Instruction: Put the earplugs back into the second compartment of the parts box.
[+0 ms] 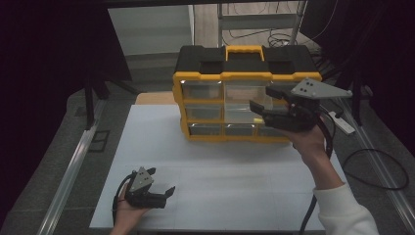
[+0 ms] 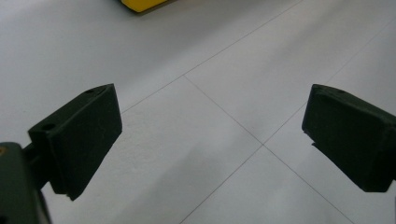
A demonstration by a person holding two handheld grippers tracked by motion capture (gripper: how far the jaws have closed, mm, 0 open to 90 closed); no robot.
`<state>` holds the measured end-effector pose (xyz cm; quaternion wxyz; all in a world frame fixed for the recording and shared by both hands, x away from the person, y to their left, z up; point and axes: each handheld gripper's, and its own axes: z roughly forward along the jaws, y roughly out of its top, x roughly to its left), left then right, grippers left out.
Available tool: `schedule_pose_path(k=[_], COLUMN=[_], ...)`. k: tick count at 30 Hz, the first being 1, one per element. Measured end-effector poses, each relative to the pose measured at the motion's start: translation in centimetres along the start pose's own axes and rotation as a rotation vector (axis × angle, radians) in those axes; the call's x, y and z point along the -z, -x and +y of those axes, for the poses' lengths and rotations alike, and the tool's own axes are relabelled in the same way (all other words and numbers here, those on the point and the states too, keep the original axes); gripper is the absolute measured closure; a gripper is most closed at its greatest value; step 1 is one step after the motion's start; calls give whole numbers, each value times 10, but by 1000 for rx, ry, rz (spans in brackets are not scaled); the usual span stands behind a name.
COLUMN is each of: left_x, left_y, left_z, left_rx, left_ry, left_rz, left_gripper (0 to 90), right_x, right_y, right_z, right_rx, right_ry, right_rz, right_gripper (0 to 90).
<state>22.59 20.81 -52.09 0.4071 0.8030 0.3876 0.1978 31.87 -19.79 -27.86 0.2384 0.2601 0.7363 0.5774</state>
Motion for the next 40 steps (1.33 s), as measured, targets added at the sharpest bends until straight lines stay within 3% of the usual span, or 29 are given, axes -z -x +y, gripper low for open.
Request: schedule_pose_path(k=[4, 9, 13, 23, 26, 29, 33, 40], left_x=[0, 1, 1, -1, -1, -1, -1, -1], left_y=[0, 0, 0, 0, 0, 0, 1, 1], left_z=[0, 0, 0, 0, 0, 0, 1, 2], left_rx=[-1, 2, 6, 0, 0, 0, -2, 1], left_ry=[0, 3, 2, -1, 0, 0, 1, 5], left_rz=[0, 1, 1, 2, 2, 3, 1, -1], left_gripper=[49, 49, 49, 49, 49, 49, 49, 48], right_x=[17, 37, 49, 62, 64, 65, 64, 65], right_y=[-5, -13, -14, -8, -7, -2, 1, 2], right_z=[-14, -40, -71, -160, -172, -196, -207, -209], right_rx=[-11, 7, 7, -60, -67, -100, -105, -101], right_ry=[13, 4, -26, -117, -138, -169, -197, -195], right_rz=[42, 56, 45, -7, -11, -24, -26, -30], right_gripper=[325, 322, 320, 324, 324, 322, 316, 314])
